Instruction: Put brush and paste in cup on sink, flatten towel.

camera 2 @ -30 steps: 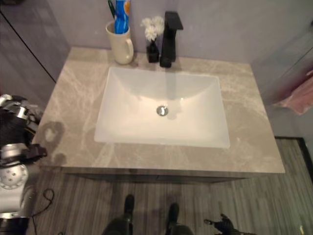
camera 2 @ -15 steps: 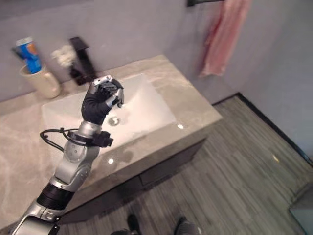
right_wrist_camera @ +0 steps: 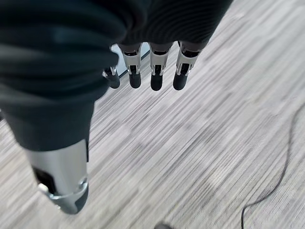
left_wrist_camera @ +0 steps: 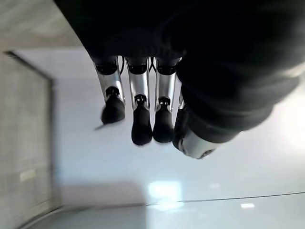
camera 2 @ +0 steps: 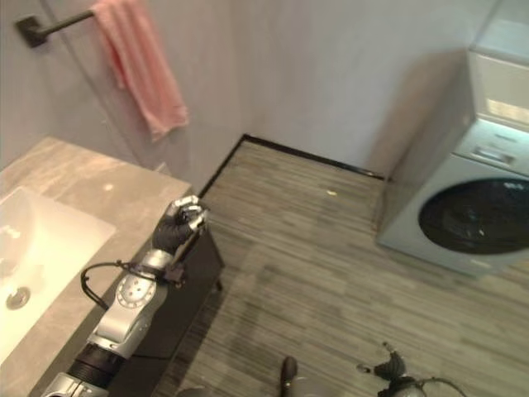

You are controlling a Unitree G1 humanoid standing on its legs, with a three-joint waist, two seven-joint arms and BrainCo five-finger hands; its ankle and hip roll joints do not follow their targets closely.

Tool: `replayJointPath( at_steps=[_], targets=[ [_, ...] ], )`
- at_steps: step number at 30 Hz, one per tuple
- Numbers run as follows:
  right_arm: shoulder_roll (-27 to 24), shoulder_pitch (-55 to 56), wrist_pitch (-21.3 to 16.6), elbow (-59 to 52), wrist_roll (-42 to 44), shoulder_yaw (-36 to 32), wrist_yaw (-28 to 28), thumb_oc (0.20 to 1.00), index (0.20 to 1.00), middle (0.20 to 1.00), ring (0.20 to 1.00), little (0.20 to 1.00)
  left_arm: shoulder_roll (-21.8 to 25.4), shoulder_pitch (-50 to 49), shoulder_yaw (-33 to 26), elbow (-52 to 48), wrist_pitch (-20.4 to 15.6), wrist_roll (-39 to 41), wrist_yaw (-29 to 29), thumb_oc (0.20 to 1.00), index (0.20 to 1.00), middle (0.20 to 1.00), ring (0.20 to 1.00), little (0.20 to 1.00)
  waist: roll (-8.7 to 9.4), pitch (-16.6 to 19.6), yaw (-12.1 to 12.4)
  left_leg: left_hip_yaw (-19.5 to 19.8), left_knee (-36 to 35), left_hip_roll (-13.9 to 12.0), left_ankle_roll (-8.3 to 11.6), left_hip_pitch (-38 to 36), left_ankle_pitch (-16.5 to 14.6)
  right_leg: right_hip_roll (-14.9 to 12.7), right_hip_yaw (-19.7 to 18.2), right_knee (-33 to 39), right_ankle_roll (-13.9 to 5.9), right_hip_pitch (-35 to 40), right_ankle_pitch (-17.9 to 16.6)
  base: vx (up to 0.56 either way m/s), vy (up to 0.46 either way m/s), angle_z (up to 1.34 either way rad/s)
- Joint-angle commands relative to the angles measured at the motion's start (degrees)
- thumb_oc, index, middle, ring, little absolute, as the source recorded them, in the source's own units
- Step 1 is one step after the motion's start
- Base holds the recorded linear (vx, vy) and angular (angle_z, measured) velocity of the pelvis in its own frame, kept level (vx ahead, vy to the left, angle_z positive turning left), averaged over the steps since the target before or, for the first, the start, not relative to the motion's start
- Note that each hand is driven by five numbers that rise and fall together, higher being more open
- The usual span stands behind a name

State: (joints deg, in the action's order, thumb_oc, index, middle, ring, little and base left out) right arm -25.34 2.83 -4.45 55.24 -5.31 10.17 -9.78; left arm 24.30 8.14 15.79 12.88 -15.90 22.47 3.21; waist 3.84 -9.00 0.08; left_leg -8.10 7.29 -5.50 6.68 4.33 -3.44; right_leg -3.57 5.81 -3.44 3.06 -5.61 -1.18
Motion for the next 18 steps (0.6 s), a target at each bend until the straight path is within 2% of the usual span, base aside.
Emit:
replayJointPath(
  at_steps=[1, 3, 7, 9, 13, 16, 17, 18],
  targets=[
    [-1.8, -1.8, -1.9, -0.4, 0.8, 0.9, -0.1, 1.0, 1.0, 1.0, 1.0, 1.0, -1.6, -3.3, -4.8, 2.5, -0.1, 0.6, -1.2, 1.0, 1.0, 1.0, 1.0, 1.0, -2.13, 0.1, 0.4, 1.4, 2.1, 4.1, -4.45, 4.2, 3.1, -1.5, 4.8, 4.1, -8.65, 6.0, 1.3, 0.08, 0.01, -0.8],
    [-1.5, -2.6, -2.4, -1.4, 2.1, 0.5, 0.2, 1.0, 1.0, 1.0, 1.0, 1.0, -1.9, -4.8, -5.6, 6.1, 0.5, -1.5, -0.1, 1.0, 1.0, 1.0, 1.0, 1.0, -2.92, 0.3, 0.8, 4.5, 0.5, 5.8, -4.94, 3.1, 3.3, -0.9, 3.1, 2.8, -8.69, 5.3, 1.3, 0.06, 0.038, -1.0],
    [0.0, -1.7, -2.8, -2.0, 4.9, -1.9, -0.7, 1.0, 1.0, 1.0, 1.0, 1.0, -4.9, -6.5, -5.5, 14.7, 2.3, -2.1, 0.5, 1.0, 1.0, 1.0, 1.0, 1.0, -3.86, 2.4, -0.3, 3.8, -3.6, 6.0, -5.89, -0.2, 3.8, -0.9, 2.5, 2.9, -8.75, 6.1, 1.6, 0.11, 0.051, -0.56],
    [0.5, -1.3, -3.0, -1.9, 5.9, -2.6, -0.8, 1.0, 1.0, 1.0, 1.0, 1.0, -5.1, -6.9, -5.4, 15.7, 2.6, -3.5, 0.7, 1.0, 1.0, 1.0, 1.0, 1.0, -4.0, 2.8, -0.6, 3.9, -4.5, 6.1, -6.12, -1.0, 3.8, -1.0, 2.5, 2.8, -8.78, 6.4, 1.8, 0.08, 0.034, 0.04],
    [3.0, -0.6, -3.2, -1.0, 8.9, -2.7, -0.6, 1.0, 1.0, 1.0, 1.0, 1.0, -5.8, -6.9, -3.8, 21.3, 4.2, -10.4, 2.8, 1.0, 1.0, 1.0, 1.0, 1.0, -4.27, 3.4, -1.2, 3.8, -6.2, 6.2, -6.52, -2.3, 3.9, -1.3, 2.6, 2.0, -8.9, 6.4, 2.5, 0.07, 0.052, 0.1],
    [3.7, -1.2, -3.7, -1.1, 11.2, -2.2, 0.2, 1.0, 1.0, 1.0, 1.0, 1.0, -6.0, -7.5, -4.4, 27.4, 5.4, -11.3, 3.2, 1.0, 1.0, 1.0, 1.0, 1.0, -3.86, 2.9, -1.4, 3.2, -3.4, 5.8, -7.12, -1.6, 2.1, -1.0, 1.9, -1.9, -8.31, 4.7, 4.4, 0.03, 0.028, 0.04],
    [4.0, -2.1, -3.7, -0.2, 12.6, -1.9, 0.8, 1.0, 1.0, 1.0, 1.0, 1.0, -6.5, -7.2, -4.7, 30.8, 5.6, -10.5, 3.4, 1.0, 1.0, 1.0, 1.0, 1.0, -3.74, 2.4, -1.5, 2.8, -0.7, 5.6, -7.31, -0.5, 0.9, -0.9, 1.5, -5.1, -8.02, 2.7, 5.7, -0.1, -0.004, -0.03],
    [4.2, -3.4, -4.3, -0.2, 14.5, -1.3, 1.3, 1.0, 1.0, 1.0, 1.0, 1.0, -6.7, -6.3, -4.7, 33.8, 6.1, -11.5, 4.6, 1.0, 1.0, 1.0, 1.0, 1.0, -3.24, 0.9, -1.6, 2.7, 5.4, 5.6, -7.63, 2.3, -1.2, -1.1, 1.5, -9.8, -7.51, 0.3, 7.5, -0.11, -0.015, -0.07]
  ],
)
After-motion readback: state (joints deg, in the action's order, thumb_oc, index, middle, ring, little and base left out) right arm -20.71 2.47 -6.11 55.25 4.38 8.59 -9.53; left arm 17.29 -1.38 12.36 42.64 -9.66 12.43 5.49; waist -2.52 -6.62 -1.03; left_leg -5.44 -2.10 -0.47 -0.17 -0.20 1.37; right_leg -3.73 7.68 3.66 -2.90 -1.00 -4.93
